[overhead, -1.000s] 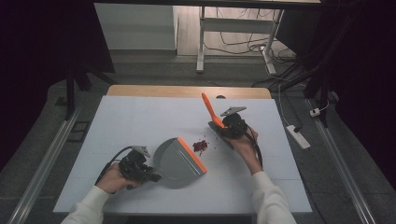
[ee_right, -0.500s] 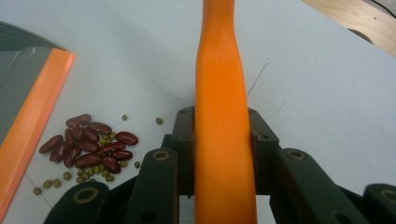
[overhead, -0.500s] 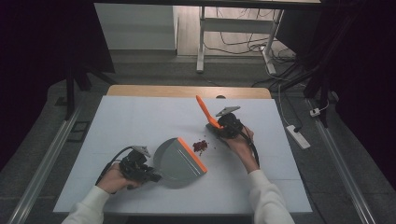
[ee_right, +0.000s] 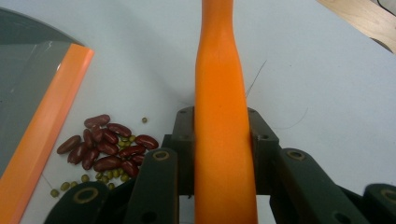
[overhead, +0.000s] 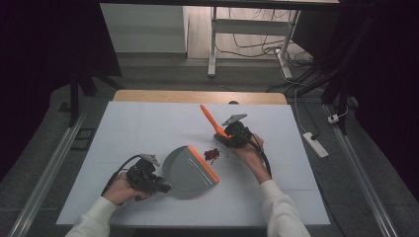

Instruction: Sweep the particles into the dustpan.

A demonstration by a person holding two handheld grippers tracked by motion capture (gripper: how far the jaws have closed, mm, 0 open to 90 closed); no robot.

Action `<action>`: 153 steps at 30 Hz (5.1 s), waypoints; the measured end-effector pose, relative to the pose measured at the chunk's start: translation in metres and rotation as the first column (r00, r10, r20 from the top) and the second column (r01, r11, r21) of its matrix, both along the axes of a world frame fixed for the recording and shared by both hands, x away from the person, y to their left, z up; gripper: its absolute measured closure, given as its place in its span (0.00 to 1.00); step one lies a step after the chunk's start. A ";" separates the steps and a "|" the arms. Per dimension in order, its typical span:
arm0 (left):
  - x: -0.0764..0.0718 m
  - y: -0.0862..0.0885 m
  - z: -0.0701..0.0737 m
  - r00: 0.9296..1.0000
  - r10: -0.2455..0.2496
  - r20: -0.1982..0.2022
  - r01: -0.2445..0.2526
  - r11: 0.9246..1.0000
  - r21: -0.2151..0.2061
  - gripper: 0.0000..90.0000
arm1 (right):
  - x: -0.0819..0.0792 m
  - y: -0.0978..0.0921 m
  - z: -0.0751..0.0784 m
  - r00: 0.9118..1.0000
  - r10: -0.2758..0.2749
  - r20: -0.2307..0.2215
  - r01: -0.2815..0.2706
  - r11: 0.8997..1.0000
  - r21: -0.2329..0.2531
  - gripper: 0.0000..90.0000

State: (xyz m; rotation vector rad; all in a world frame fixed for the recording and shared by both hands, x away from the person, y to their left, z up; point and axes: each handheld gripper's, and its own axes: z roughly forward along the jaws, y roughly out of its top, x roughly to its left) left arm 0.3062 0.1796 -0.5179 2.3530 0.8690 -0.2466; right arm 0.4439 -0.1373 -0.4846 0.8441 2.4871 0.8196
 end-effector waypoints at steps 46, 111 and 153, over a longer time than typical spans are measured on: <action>0.002 -0.001 -0.002 1.000 -0.001 -0.022 0.001 1.000 0.003 0.68 | -0.040 0.050 -0.002 0.977 0.204 -0.056 -0.202 0.979 0.035 0.78; 0.001 -0.001 -0.002 1.000 0.000 -0.027 0.000 1.000 0.006 0.68 | -0.045 0.046 -0.006 0.984 0.148 -0.099 -0.126 0.972 0.200 0.78; -0.006 0.003 0.001 0.999 -0.029 -0.030 0.029 1.000 0.009 0.68 | -0.050 0.017 -0.005 0.998 0.049 -0.033 -0.042 0.980 0.197 0.78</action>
